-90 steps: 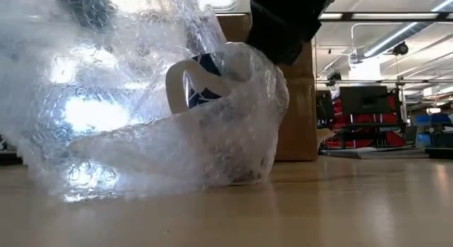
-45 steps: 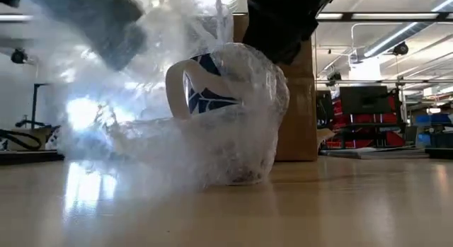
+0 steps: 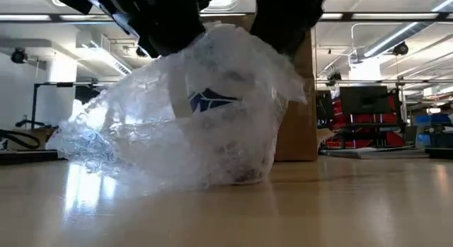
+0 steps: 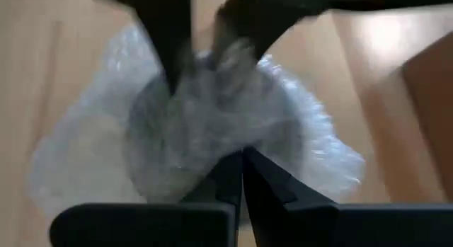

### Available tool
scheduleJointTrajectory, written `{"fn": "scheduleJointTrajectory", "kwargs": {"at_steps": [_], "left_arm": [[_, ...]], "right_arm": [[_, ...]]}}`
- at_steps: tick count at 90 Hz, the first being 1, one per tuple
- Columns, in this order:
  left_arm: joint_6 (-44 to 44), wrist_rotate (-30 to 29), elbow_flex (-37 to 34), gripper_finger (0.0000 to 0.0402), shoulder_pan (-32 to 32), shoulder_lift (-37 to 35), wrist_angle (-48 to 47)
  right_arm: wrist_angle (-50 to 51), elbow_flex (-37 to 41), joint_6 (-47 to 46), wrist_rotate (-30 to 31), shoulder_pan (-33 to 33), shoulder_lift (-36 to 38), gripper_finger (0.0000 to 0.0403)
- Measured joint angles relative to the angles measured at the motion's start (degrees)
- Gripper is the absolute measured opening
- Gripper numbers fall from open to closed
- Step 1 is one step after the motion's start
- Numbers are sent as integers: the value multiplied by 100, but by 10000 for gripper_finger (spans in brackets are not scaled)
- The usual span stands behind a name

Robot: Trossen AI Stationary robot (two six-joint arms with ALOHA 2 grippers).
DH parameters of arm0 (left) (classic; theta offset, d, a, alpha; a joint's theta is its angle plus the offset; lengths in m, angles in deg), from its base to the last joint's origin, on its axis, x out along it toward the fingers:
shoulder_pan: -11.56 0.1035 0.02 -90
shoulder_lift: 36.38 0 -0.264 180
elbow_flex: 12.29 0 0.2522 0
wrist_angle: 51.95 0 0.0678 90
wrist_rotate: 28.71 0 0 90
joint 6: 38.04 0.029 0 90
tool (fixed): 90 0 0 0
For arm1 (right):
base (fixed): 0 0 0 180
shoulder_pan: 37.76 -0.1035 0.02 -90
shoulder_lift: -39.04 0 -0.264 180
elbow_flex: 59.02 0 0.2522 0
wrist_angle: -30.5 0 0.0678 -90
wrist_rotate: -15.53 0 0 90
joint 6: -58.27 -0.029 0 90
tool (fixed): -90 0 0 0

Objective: Wrap mug
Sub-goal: Wrap the blue mug in bubble wrap

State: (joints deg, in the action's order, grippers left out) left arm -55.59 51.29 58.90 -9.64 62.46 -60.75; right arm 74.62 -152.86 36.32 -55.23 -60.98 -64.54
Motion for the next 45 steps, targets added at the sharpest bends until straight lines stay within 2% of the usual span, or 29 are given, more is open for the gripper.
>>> {"fn": "scheduleJointTrajectory", "kwargs": {"at_steps": [14,27,45], "left_arm": [[-21,-2,124,0,1,125,-37],[-30,2,113,0,1,82,-73],[-70,27,92,0,0,-9,-183]], "right_arm": [[980,-655,29,-23,-32,130,0],[722,-790,230,-222,-48,65,0],[586,-730,246,-250,16,-649,0]]}}
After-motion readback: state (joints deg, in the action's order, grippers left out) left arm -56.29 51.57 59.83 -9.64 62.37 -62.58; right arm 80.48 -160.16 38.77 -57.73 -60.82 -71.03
